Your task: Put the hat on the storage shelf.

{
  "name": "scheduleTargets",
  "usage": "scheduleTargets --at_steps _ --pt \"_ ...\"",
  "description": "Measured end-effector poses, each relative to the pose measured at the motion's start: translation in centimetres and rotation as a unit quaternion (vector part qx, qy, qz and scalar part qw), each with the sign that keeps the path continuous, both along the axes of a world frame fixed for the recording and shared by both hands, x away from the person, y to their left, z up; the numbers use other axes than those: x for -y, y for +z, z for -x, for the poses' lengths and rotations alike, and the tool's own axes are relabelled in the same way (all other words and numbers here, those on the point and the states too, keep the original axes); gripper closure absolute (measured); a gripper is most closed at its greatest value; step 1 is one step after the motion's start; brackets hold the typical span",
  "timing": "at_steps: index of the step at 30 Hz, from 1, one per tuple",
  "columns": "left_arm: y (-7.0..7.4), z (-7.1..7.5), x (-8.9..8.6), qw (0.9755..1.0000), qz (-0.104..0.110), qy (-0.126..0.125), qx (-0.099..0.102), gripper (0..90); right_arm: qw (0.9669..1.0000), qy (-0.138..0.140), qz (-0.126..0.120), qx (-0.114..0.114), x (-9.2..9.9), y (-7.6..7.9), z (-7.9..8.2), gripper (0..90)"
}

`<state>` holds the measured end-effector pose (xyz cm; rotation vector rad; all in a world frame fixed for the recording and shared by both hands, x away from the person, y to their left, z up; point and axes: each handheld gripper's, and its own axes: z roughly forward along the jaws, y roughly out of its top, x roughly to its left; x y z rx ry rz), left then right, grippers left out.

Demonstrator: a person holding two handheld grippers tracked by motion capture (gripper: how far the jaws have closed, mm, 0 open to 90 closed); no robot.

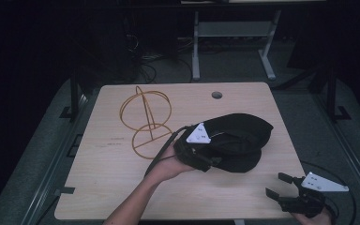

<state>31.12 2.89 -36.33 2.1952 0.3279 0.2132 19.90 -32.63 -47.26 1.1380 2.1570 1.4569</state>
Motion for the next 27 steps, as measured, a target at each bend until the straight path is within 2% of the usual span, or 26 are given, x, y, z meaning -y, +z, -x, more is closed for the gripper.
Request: scheduleTargets --at_steps 9,13,15,21,22,27 --pt "-0.4 -0.7 2.8 0.9996 -0.019 -0.02 -0.007 24.8 1.0 0.001 -0.004 -0.002 0.0 0.0 -0.1 16.9" --pt "-1.1 -1.2 4.3 0.9985 -0.046 -0.03 -0.005 24.7 1.0 0.001 -0.006 -0.003 0.1 -0.1 -0.2 16.9" --pt "-1.2 -1.2 4.6 0.9985 -0.045 -0.029 -0.007 24.8 1.0 0.002 -0.006 -0.003 0.1 -0.1 -0.2 16.9" --pt "-1.9 -1.4 5.4 0.9971 -0.066 -0.037 -0.002 39.7 1.0 0.001 -0.009 -0.001 0.2 -0.1 -0.2 16.9" --pt "-2.0 -1.4 5.6 0.9965 -0.072 -0.04 0.005 43.9 0.9999 -0.001 -0.01 -0.001 0.2 -0.1 -0.2 16.9" --pt "-2.0 -1.3 5.6 0.9973 -0.06 -0.041 0.007 58.6 0.9999 -0.002 -0.01 -0.001 0.3 -0.1 -0.2 16.9"
